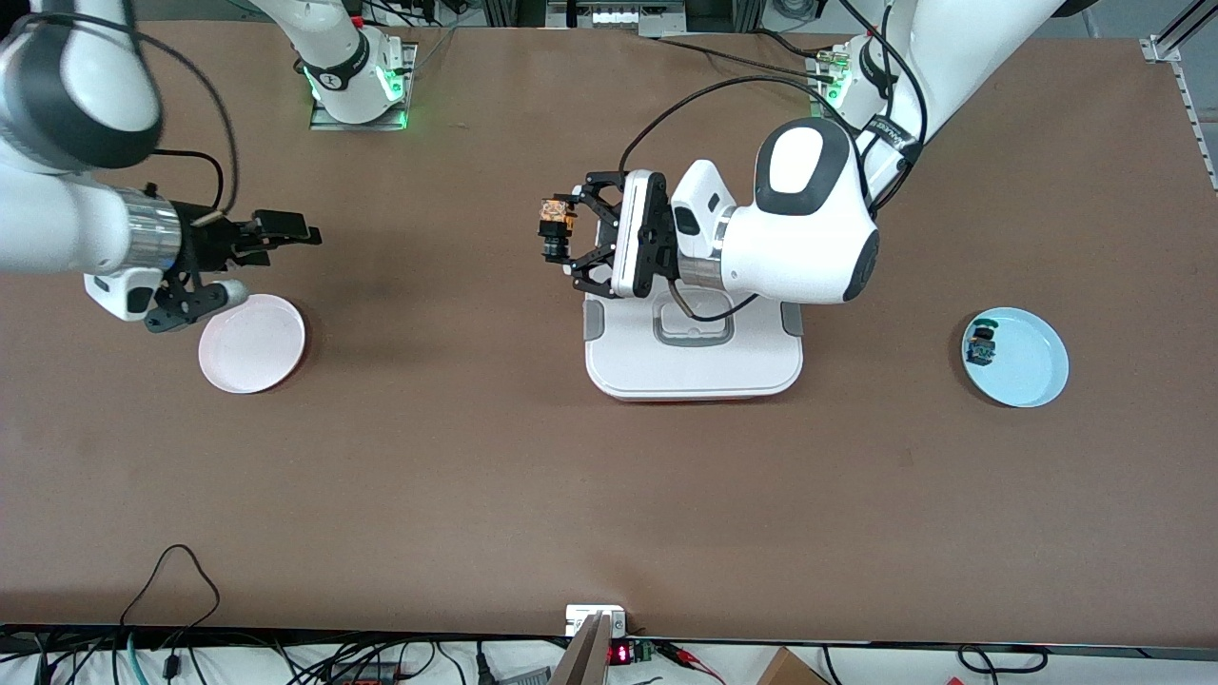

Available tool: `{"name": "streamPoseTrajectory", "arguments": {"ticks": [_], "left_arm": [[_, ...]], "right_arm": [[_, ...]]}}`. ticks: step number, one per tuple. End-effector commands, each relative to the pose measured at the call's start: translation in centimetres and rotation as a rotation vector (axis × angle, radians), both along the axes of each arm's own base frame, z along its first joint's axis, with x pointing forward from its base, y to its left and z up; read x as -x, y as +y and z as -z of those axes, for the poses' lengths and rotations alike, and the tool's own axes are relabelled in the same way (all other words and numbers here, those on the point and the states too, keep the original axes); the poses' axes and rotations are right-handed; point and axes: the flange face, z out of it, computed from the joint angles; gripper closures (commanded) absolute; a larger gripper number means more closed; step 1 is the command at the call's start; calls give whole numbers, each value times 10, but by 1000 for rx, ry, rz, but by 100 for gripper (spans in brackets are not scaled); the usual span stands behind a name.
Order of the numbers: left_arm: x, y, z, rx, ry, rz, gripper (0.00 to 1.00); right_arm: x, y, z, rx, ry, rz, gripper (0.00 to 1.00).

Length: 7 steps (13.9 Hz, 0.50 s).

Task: Transfer orange switch to right arm and place
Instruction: 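Reach the right gripper toward the orange switch held by the left gripper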

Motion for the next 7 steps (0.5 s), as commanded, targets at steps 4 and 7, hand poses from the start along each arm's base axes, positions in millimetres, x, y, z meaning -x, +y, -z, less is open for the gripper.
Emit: {"name": "streamPoseTrajectory", "arguments": {"ticks": [4,7], "left_arm": [[4,2,6,23,-5,0,82],[5,2,8,19,-1,4,81]], "right_arm": [[13,23,63,-534,164,168,0],[35,50,102,-771,221,298,0]]}}
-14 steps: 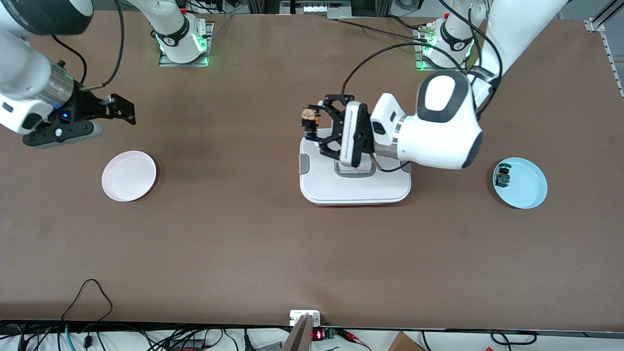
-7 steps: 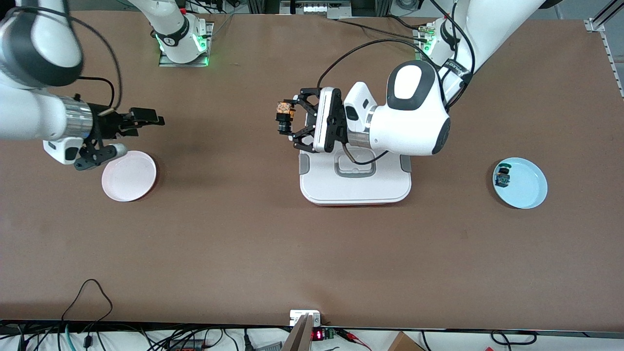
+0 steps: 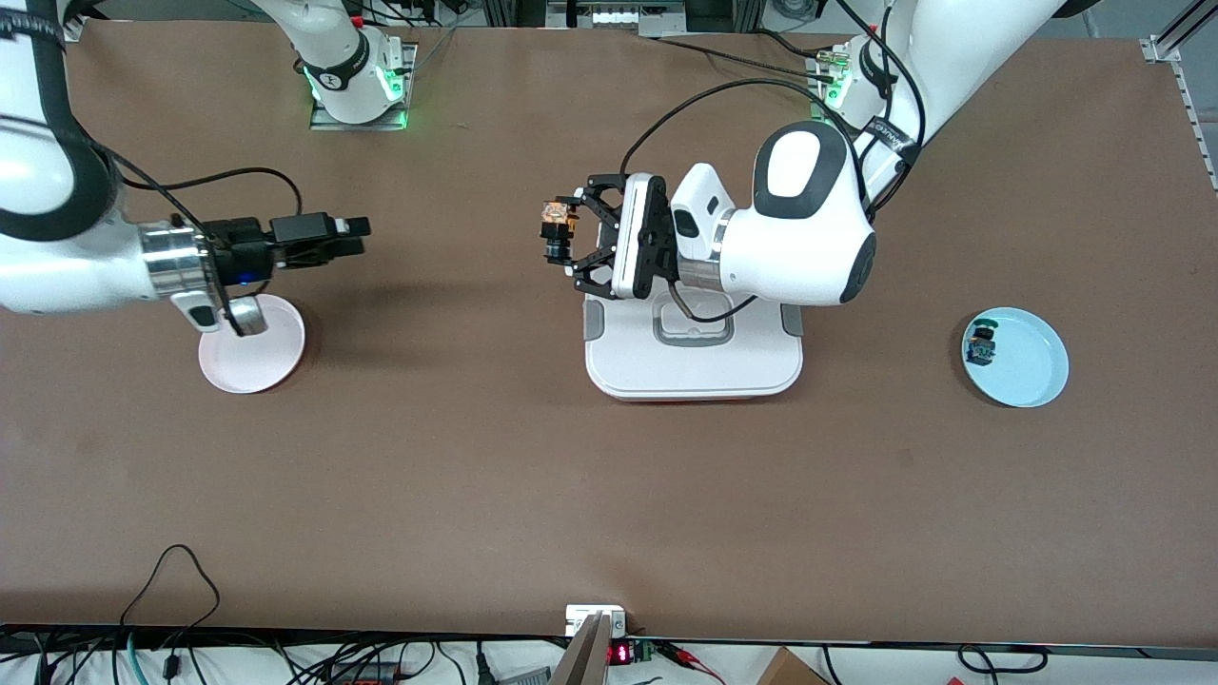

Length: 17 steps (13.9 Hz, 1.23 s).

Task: Transfer orange switch to right arm and place
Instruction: 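Reach the right gripper toward the orange switch held by the left gripper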

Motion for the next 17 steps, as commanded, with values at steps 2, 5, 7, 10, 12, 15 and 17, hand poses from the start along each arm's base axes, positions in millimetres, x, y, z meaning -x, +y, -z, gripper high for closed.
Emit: {"name": "streamPoseTrajectory", "arguments": {"ticks": [2,5,7,10,12,15,17], "left_arm": [[7,2,9,19,-7,9,81],[5,5,9,28,-28,15,81],[5,5,9,28,-28,14,82],[5,3,8,55,-16,4,82],[5,3,9,59,-13,1,82],[5,3,8,59,-14,2,82],[5,3,8,59,-14,2,82]], "right_arm": [[29,43,33,-194,38,151,0],[36,106,38,-232,46,269,0],[46,143,42,-262,82,364,0],[58,177,32,-269,113,463,0],[61,186,22,-281,161,505,0],[67,197,8,-278,195,546,0],[72,205,4,-275,194,546,0]]}}
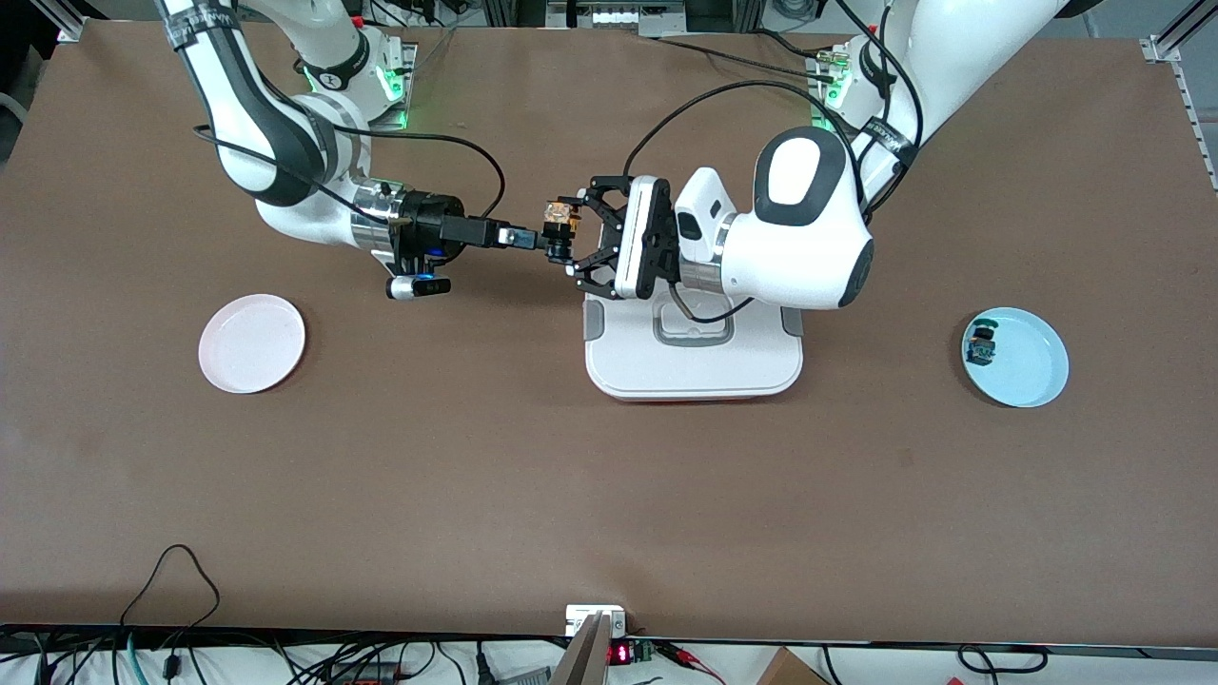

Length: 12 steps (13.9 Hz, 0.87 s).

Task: Transfer orange switch to right arm and place
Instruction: 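Close the right gripper on the orange switch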

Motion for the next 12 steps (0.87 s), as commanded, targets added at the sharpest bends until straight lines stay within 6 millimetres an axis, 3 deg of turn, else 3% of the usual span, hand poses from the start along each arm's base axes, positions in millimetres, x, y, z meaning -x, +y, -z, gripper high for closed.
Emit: {"name": "streamPoseTrajectory", "arguments": {"ticks": [1,4,9,12], "left_arm": [[2,1,-3,31,-10,-7,82],[2,1,-3,31,-10,-7,82],[2,-1,-5,34,-13,-8,81],[4,-4,-7,52,5,-13,81]], "right_arm": [[12,4,-4,4,13,17,0],[14,8,0,5,11,19,1],[16,10,5,8,-7,23,35],[16,10,9,18,-27,27,50]]}}
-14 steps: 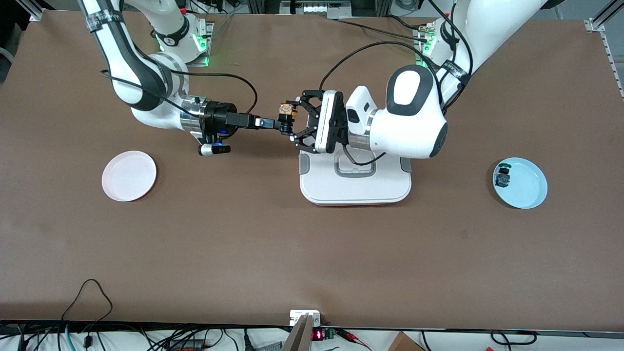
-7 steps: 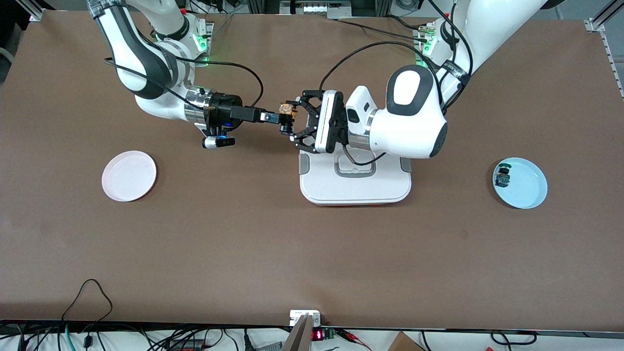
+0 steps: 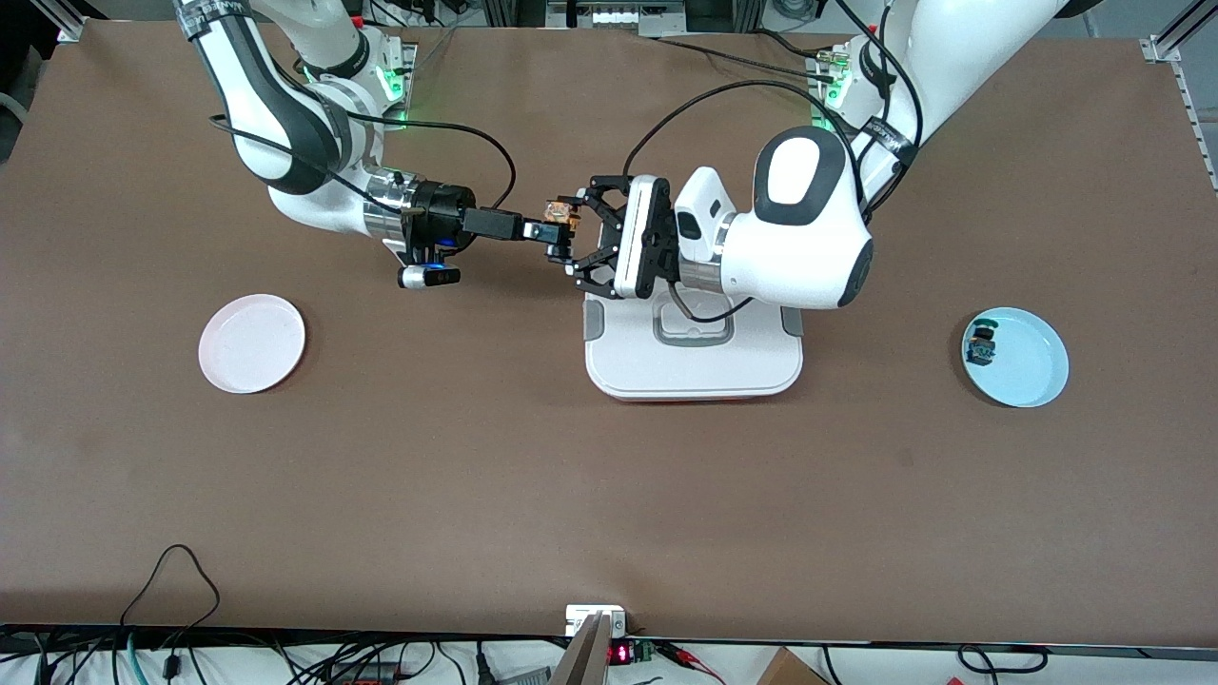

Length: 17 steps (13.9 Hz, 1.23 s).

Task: Transfer orange switch to right arm and place
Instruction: 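Close the right gripper on the orange switch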

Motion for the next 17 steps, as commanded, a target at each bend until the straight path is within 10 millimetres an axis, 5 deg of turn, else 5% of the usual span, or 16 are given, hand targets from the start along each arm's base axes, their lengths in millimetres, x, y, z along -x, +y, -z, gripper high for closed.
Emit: {"name": "streamPoseTrajectory", "arguments": {"ticks": [1,5,11,12,13,15,16,17], "left_arm": [[4,-4,-6,49,6,-14,81],[4,-4,-7,50,5,-15,81],[2,-2,-7,50,5,-18,79],[3,-2,-6,49,6,-17,73],[3,-1,-4,48,12,-15,53],[4,-1,-3,49,18,-13,43],[3,0,-4,49,16,-14,0],[2,1,-6,51,16,-15,0]], "right_arm": [[5,2,2,2,-20,16,59],[6,4,2,1,-39,17,99],[4,2,0,-2,-40,20,100],[3,1,0,-2,-40,22,100],[1,0,-2,-5,-39,25,100],[-1,-2,-3,-5,-50,27,100],[-1,-2,-3,-6,-50,26,100],[-2,-3,-4,-6,-49,28,100]]}}
